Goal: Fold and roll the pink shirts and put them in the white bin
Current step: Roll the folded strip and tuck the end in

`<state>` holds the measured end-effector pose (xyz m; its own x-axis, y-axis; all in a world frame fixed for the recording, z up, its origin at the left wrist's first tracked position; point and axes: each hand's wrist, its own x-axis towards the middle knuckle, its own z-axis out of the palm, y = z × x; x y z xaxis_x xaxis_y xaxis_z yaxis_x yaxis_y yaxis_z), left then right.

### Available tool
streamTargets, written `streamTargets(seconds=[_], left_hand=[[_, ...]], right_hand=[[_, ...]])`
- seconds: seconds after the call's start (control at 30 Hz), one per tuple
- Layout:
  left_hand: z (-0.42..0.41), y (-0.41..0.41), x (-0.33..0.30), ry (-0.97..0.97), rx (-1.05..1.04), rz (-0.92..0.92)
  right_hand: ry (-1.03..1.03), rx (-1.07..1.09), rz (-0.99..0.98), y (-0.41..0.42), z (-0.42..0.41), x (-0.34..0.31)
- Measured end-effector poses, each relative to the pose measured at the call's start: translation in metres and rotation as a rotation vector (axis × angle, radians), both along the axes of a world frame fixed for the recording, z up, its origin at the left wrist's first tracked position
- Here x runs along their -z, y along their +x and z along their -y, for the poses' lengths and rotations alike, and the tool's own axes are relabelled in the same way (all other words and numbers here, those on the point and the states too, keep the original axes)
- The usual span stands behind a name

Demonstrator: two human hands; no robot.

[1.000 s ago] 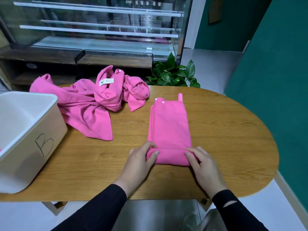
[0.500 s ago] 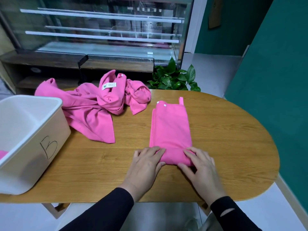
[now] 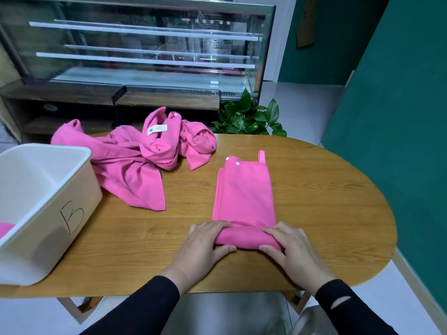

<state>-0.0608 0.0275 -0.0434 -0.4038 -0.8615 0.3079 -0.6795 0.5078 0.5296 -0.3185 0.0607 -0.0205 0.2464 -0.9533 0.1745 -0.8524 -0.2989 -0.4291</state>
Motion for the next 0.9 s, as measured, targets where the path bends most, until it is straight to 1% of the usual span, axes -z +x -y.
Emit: streamTargets(seconds=[0.1,0.2,0.27,0.3,0.47,0.5,0.53,0.57,0.6,0.63,0.67,0.7,0.77,0.8,0.83,0.87,0.9], left_hand=[[-0.001,0.005,0.0,0.112,-0.04,-0.102],[0.004,0.006,0.002,0.256,-0.073,-0.207],[0.006,0.005,0.002,0.32,-0.099,-0.296],[0.006,0.004,0.001,0.335,-0.119,-0.327],[0.012,-0.01,-0.017,0.422,-0.25,-0.453],[0.014,-0.013,-0.02,0.423,-0.286,-0.442],[0.016,-0.014,-0.022,0.379,-0.325,-0.38],[0.017,-0.014,-0.023,0.273,-0.365,-0.281],[0.018,-0.014,-0.023,0.119,-0.382,-0.178],[0.017,-0.013,-0.024,-0.036,-0.348,-0.095],[0.017,-0.011,-0.023,-0.153,-0.262,-0.017],[0.017,-0.009,-0.022,-0.225,-0.149,0.074],[0.017,-0.005,-0.015,-0.263,0.034,0.243],[0.017,-0.003,-0.012,-0.245,0.065,0.29],[0.018,-0.002,-0.009,-0.232,0.064,0.302],[0.02,-0.001,-0.007,-0.228,0.053,0.295],[0.021,-0.002,-0.006,-0.23,0.046,0.286]], right_hand=[[0.117,0.006,0.089,-0.001,0.0,-0.008],[0.181,0.09,0.32,0.002,0.001,-0.01],[0.231,0.152,0.482,0.007,0.002,-0.01],[0.254,0.165,0.53,0.009,0.004,-0.01],[0.355,0.236,0.603,0.014,0.024,-0.022],[0.378,0.259,0.598,0.013,0.028,-0.025],[0.398,0.283,0.58,0.013,0.032,-0.028],[0.414,0.306,0.548,0.012,0.036,-0.03],[0.429,0.324,0.516,0.011,0.04,-0.031],[0.447,0.335,0.493,0.011,0.042,-0.033],[0.47,0.345,0.489,0.012,0.045,-0.034],[0.485,0.358,0.497,0.012,0.047,-0.035],[0.498,0.415,0.489,0.015,0.049,-0.037],[0.479,0.446,0.443,0.016,0.049,-0.037],[0.416,0.472,0.37,0.017,0.049,-0.035],[0.304,0.489,0.287,0.018,0.048,-0.031],[0.145,0.476,0.213,0.02,0.045,-0.026]])
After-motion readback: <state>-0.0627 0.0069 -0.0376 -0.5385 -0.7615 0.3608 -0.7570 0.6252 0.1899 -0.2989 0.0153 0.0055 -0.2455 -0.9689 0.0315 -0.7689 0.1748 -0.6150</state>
